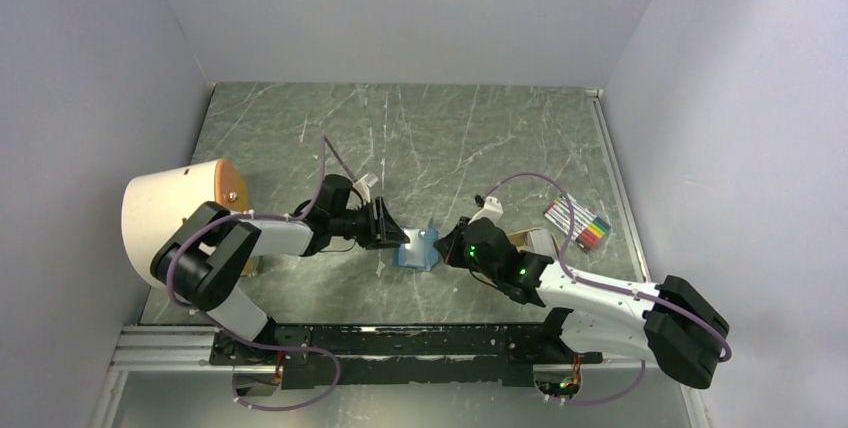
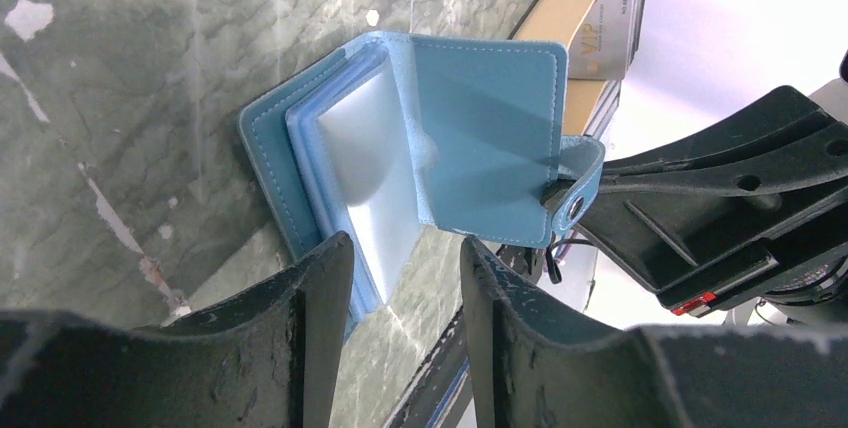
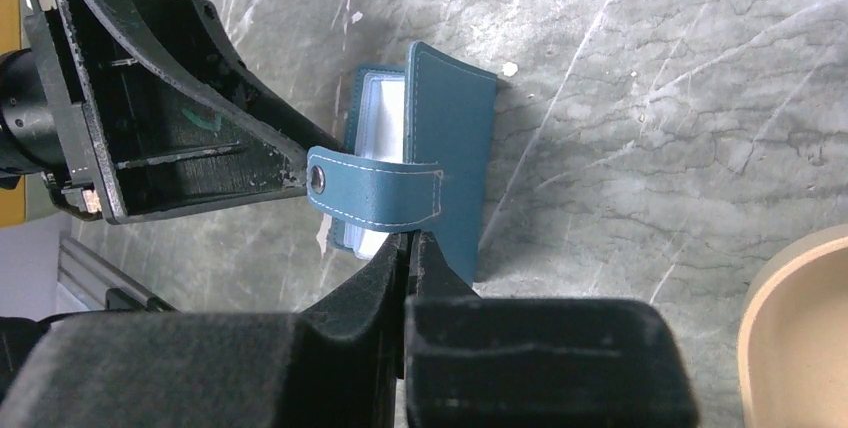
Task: Put the credit cards into the card holder
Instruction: Open the card holder at the center of the board.
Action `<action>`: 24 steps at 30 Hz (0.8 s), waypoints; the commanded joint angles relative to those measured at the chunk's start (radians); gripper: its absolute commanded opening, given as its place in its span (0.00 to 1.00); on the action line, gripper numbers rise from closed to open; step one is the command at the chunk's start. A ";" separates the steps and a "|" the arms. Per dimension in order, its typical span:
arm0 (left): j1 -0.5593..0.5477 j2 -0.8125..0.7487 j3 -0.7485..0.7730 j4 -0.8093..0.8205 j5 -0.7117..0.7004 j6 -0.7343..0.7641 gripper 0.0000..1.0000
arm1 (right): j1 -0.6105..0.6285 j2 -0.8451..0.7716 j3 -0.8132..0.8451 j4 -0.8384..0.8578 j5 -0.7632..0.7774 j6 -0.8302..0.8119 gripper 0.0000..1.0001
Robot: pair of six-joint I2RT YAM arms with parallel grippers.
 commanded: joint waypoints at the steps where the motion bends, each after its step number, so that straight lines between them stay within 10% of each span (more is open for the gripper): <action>1: -0.005 0.026 0.021 0.095 0.048 0.015 0.48 | -0.018 -0.006 -0.024 0.016 -0.024 0.004 0.00; 13: -0.005 -0.135 0.026 -0.218 -0.184 0.094 0.68 | -0.047 -0.037 -0.057 0.005 -0.029 0.000 0.00; 24: -0.006 0.022 -0.019 0.066 -0.019 0.015 0.58 | -0.050 -0.032 -0.065 0.018 -0.044 0.002 0.00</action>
